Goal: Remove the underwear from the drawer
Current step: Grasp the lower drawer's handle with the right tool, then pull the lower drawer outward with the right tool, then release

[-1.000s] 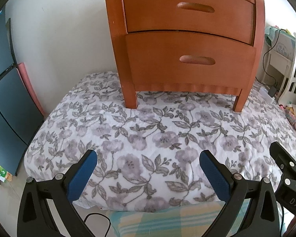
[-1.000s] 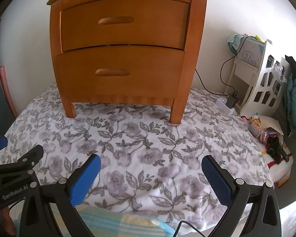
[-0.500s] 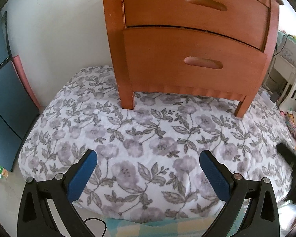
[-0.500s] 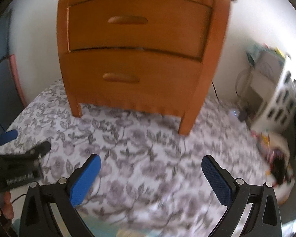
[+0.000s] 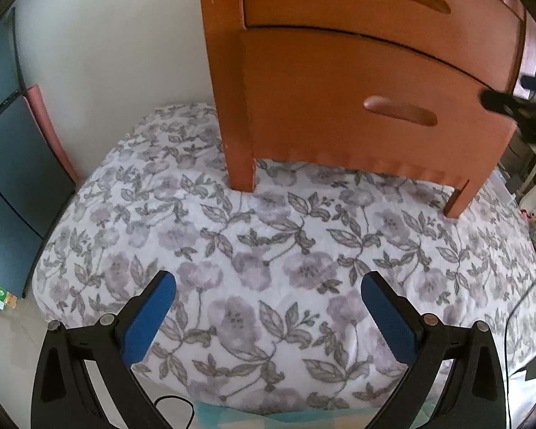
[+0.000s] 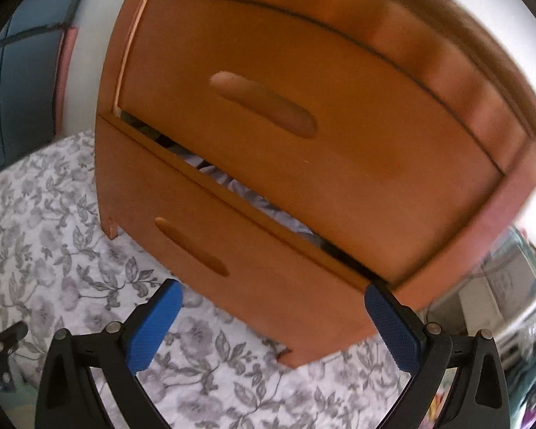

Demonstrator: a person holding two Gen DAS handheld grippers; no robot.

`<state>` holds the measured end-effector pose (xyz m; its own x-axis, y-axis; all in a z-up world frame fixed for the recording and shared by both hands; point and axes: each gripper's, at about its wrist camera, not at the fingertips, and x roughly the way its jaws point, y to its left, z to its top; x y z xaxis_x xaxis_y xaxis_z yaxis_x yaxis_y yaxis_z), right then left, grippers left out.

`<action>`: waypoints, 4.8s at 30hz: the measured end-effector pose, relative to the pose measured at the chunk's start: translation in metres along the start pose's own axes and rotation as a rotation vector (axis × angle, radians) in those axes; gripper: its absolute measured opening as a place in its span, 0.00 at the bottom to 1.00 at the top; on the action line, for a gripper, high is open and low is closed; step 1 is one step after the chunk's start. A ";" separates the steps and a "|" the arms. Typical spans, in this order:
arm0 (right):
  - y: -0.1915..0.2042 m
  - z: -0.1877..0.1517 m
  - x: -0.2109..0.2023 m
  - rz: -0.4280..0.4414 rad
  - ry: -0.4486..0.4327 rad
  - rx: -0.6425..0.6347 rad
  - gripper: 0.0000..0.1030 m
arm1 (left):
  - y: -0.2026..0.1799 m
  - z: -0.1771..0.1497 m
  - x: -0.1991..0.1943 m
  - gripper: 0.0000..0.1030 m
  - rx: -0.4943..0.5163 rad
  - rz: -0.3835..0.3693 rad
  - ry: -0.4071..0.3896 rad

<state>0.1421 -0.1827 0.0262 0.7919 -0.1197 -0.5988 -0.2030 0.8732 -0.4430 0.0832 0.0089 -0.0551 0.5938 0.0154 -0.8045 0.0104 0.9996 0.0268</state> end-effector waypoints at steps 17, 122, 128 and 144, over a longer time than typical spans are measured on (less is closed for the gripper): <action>0.037 0.023 0.054 -0.057 0.032 -0.207 0.91 | -0.014 -0.004 0.027 1.00 0.035 -0.070 0.075; 0.091 -0.023 -0.068 0.189 0.260 -0.234 0.83 | 0.029 -0.039 -0.040 1.00 0.032 -0.203 0.056; 0.073 -0.019 -0.081 0.183 0.198 -0.107 0.81 | 0.029 -0.041 -0.042 1.00 0.037 -0.194 0.058; 0.034 -0.049 -0.167 0.062 0.010 0.330 0.82 | 0.029 -0.036 -0.051 1.00 0.043 -0.167 0.031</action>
<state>-0.0248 -0.1564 0.0788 0.7777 -0.0644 -0.6253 -0.0524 0.9846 -0.1667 0.0242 0.0379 -0.0341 0.5557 -0.1497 -0.8178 0.1419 0.9863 -0.0841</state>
